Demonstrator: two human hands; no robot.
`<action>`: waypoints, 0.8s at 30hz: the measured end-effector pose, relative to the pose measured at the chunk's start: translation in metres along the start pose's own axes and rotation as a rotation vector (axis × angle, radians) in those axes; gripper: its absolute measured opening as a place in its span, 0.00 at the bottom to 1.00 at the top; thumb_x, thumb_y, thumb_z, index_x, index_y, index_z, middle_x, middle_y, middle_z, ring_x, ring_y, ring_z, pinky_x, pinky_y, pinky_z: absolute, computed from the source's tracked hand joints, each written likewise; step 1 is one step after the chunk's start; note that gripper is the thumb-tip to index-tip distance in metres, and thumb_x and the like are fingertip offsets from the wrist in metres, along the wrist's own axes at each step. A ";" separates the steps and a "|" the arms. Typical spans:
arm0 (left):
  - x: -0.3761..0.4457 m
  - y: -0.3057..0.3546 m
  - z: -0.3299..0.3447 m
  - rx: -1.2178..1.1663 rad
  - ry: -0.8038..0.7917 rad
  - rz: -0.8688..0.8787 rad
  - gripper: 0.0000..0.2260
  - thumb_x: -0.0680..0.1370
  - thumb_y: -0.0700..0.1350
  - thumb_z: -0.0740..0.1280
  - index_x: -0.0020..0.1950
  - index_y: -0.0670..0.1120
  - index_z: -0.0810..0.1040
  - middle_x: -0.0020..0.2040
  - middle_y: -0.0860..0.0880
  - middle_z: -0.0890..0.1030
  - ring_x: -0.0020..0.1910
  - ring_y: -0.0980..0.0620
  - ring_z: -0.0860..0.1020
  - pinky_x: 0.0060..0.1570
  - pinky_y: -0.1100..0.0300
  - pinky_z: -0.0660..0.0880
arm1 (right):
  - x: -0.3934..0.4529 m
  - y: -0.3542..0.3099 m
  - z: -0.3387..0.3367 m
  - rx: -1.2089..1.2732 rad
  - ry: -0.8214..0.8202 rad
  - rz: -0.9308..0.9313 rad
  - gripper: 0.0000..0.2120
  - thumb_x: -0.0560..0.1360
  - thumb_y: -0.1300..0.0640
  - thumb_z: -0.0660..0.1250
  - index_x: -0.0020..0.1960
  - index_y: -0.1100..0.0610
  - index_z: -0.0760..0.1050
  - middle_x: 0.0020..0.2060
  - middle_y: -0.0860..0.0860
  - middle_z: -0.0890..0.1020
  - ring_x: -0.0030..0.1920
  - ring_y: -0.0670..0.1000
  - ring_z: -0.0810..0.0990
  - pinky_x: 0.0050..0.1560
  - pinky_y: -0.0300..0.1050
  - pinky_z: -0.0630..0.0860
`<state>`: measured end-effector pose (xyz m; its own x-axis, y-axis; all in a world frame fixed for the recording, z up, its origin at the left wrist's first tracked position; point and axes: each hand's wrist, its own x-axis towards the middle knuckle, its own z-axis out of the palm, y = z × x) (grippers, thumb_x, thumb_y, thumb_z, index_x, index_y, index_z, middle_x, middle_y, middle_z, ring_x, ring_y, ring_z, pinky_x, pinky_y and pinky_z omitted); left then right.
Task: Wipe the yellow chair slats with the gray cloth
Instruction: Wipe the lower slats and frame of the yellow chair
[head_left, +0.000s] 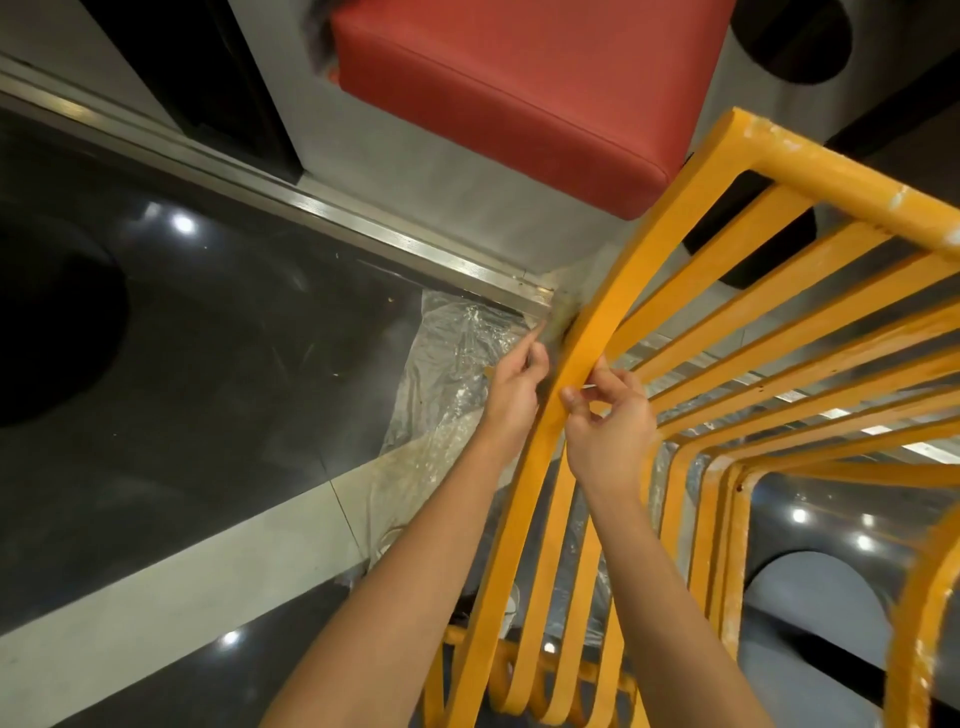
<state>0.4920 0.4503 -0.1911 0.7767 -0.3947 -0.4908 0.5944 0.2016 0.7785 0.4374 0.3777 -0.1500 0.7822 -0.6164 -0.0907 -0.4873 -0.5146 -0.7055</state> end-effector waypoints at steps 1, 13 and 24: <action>0.003 -0.006 -0.004 0.042 0.017 -0.017 0.17 0.85 0.38 0.53 0.74 0.39 0.67 0.67 0.41 0.75 0.68 0.45 0.74 0.69 0.50 0.70 | 0.000 0.000 0.000 0.002 -0.002 0.004 0.13 0.74 0.68 0.71 0.57 0.59 0.83 0.47 0.52 0.78 0.42 0.40 0.76 0.38 0.23 0.72; -0.057 -0.022 -0.034 0.224 -0.023 0.027 0.16 0.83 0.42 0.59 0.71 0.47 0.71 0.53 0.55 0.84 0.55 0.56 0.81 0.59 0.54 0.76 | 0.000 0.006 0.001 -0.066 0.004 0.055 0.09 0.76 0.61 0.72 0.55 0.59 0.82 0.50 0.50 0.76 0.43 0.51 0.77 0.43 0.41 0.70; -0.078 -0.009 -0.026 0.400 -0.030 0.063 0.18 0.84 0.40 0.57 0.74 0.48 0.66 0.62 0.44 0.80 0.60 0.48 0.78 0.64 0.53 0.72 | 0.002 0.003 -0.002 -0.096 -0.007 0.118 0.16 0.76 0.57 0.73 0.63 0.57 0.79 0.55 0.52 0.77 0.46 0.53 0.79 0.42 0.41 0.67</action>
<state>0.4309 0.5023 -0.1700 0.7990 -0.4196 -0.4307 0.4136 -0.1363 0.9002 0.4369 0.3739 -0.1509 0.7199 -0.6719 -0.1743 -0.6106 -0.4935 -0.6194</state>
